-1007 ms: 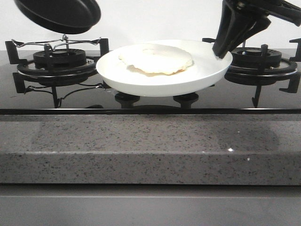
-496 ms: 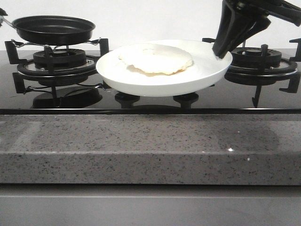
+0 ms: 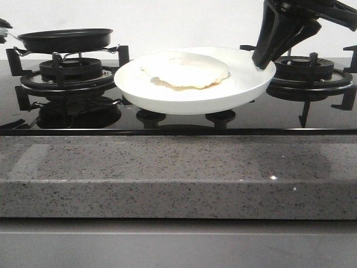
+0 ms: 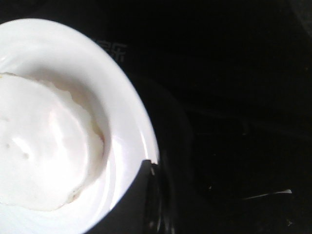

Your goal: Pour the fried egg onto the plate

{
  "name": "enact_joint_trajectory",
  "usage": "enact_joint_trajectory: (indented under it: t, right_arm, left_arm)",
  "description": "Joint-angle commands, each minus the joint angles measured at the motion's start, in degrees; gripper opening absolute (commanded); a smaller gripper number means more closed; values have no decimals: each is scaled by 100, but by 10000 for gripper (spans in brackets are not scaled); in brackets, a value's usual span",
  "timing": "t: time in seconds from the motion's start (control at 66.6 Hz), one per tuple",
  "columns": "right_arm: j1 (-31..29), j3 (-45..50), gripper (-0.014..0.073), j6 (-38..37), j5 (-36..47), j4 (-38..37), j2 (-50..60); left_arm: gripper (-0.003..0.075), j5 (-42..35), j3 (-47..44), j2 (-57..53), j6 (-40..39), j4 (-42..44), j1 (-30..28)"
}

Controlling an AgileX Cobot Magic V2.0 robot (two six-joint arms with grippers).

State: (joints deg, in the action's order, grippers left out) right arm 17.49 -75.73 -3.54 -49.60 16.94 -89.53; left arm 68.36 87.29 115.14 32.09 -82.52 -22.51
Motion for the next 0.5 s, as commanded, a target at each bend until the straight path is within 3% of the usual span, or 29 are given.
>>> enact_joint_trajectory:
  t: [0.0,0.15,0.481]
  right_arm:
    - [14,-137,-110,10,265,89,264]
    - [14,-137,-110,10,265,89,264]
    - [14,-137,-110,10,265,89,264]
  left_arm:
    - [373,517,177,-305,54,-371,-8]
    - [475,517,177,-305,65,-371,-8]
    - [473,532,188,-506,65,-310,-283]
